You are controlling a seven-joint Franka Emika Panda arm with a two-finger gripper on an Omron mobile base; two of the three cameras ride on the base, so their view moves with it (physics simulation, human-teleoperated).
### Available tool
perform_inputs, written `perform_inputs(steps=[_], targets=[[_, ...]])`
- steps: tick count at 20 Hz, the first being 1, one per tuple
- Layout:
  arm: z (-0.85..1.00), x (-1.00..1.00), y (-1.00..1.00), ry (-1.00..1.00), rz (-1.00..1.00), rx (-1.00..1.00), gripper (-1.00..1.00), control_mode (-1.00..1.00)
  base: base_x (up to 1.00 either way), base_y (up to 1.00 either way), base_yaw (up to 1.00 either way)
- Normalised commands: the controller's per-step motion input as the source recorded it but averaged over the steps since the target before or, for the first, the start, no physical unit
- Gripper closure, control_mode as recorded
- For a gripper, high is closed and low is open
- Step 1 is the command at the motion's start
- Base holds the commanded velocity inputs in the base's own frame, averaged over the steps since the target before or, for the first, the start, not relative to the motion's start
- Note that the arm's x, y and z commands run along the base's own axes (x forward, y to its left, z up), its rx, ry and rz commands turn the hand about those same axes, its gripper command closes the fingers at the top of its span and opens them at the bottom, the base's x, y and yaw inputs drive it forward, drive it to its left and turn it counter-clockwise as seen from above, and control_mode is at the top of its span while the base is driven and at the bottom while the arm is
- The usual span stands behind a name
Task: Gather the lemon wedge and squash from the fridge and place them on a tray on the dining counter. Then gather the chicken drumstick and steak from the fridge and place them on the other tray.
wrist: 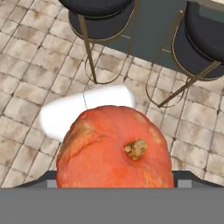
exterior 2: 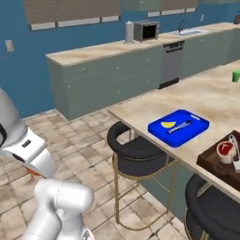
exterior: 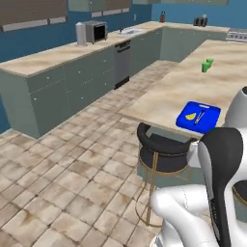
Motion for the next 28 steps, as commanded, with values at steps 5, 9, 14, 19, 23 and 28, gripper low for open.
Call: perform_inputs(steps=[5,9,14,19,23,28], targets=[[0.0,0.0,0.0,0.0,0.0,0.0,1.0,1.0,0.8,0.21,-0.44],[0.0,0.0,0.0,0.0,0.0,0.0,1.0,1.0,0.82,0.08,-0.44],[0.0,0.0,0.0,0.0,0.0,0.0,1.0,1.0,0.84,0.04,-0.43],[0.0,0.0,0.0,0.0,0.0,0.0,1.0,1.0,0.76,0.0,-0.43],[0.0,0.48,0.0,0.0,-0.21,0.0,1.0,-1.0,0.39,0.01,-0.22],[0.0,1.0,0.0,0.0,-0.34,0.0,1.0,-1.0,0.0,0.0,0.0]])
